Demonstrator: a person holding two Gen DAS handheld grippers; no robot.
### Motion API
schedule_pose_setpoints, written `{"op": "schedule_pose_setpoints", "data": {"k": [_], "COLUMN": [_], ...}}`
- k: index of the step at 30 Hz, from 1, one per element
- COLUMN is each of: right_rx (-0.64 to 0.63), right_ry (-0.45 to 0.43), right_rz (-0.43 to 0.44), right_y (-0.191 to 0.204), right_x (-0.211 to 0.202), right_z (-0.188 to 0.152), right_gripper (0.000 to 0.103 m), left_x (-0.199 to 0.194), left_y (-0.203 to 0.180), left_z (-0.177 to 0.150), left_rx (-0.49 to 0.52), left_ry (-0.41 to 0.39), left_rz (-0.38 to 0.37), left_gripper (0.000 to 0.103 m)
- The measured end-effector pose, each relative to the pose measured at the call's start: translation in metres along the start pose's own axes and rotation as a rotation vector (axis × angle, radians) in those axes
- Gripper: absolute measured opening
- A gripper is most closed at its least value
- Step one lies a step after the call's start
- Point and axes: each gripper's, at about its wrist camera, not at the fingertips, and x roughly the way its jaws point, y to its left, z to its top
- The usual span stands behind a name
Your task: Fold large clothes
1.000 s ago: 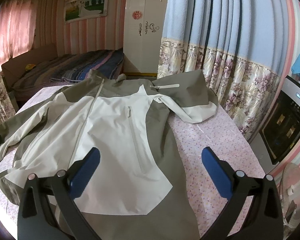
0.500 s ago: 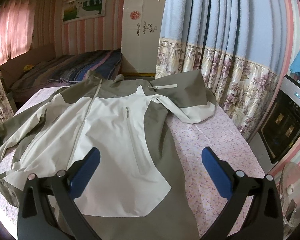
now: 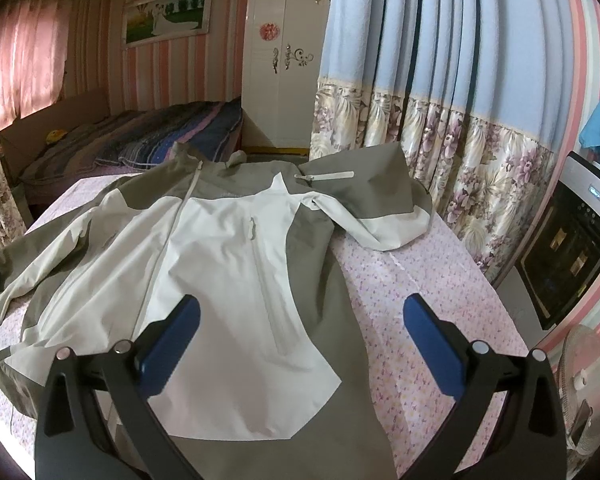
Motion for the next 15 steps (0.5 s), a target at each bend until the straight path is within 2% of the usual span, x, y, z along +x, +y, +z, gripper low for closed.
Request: {"op": "schedule_pose_setpoints", "data": {"k": [15], "right_rx": [-0.019], "right_ry": [-0.013], "right_rz": [0.006], "right_y": [0.003], "right_x": [0.008], "right_z": [0.007], "right_gripper": [0.101], "left_x": [0.013], "left_y": [0.002], "left_z": [0.003], "left_rx": [-0.013], "left_ry": [0.024], "left_rz": [-0.004], "left_gripper": [0.100]}}
